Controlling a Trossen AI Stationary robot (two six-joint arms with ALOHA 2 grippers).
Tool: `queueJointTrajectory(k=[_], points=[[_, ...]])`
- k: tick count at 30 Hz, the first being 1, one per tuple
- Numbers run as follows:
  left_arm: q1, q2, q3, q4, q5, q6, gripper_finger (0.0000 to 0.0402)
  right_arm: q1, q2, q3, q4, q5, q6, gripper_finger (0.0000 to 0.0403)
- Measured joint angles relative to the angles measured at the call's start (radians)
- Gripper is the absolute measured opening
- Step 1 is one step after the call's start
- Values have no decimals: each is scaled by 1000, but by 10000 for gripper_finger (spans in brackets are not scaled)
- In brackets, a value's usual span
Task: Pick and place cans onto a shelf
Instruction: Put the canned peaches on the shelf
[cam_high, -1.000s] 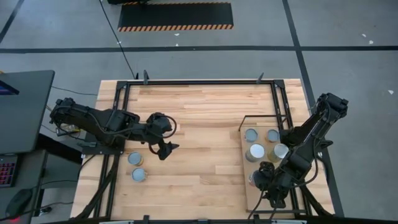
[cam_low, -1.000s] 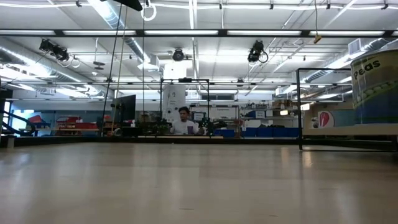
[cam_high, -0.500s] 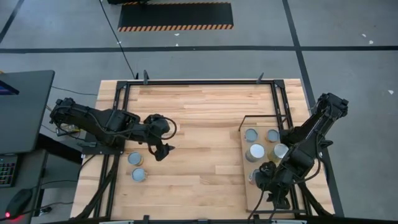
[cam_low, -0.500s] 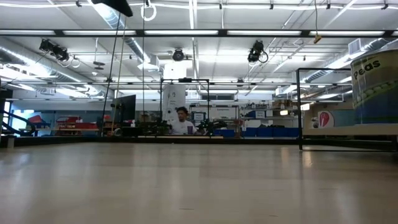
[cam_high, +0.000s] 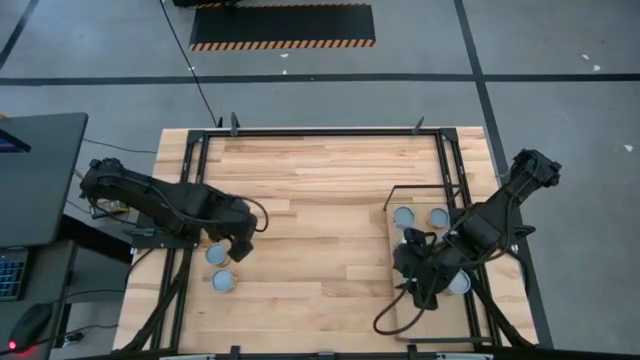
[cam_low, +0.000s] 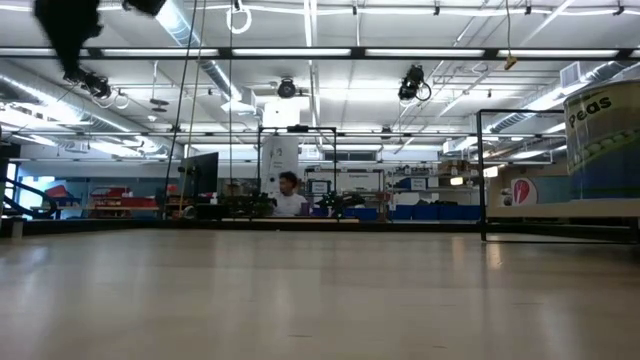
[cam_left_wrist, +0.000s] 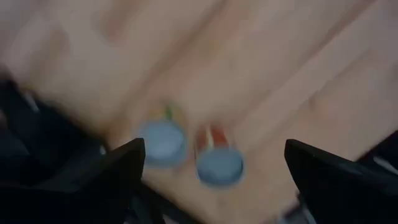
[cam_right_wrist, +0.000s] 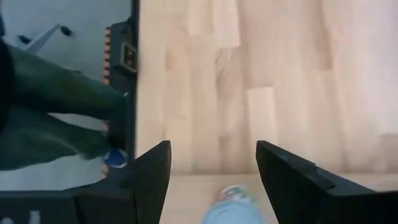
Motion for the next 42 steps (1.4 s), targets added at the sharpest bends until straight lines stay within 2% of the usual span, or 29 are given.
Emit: queueJointTrajectory(k=[2,5,10,16,19,24,32,35,40,42], points=[[0,-1,-78,14,93,-50,391,-19,0,0,0,14,-33,242],[1,0,-192,21,149,-136,391,-47,0,0,2,33,-81,243],[12,-1,-303,46,208,-297,391,-87,0,0,19,25,-164,244],[11,-2,-443,224,226,-316,391,-126,0,0,30,17,-191,244],[13,-2,-494,249,228,-338,391,-129,0,0,30,12,-191,244],[13,-2,-532,264,226,-337,391,-129,0,0,27,3,-191,245],[13,-2,-646,447,233,-333,387,-129,0,0,26,-8,-191,244],[13,-2,-646,483,241,-343,364,-129,0,0,26,-8,-191,245],[24,-2,-587,496,243,-343,290,-129,0,0,26,-8,-191,244],[44,-2,-540,500,234,-334,286,-129,0,0,26,-8,-188,244]])
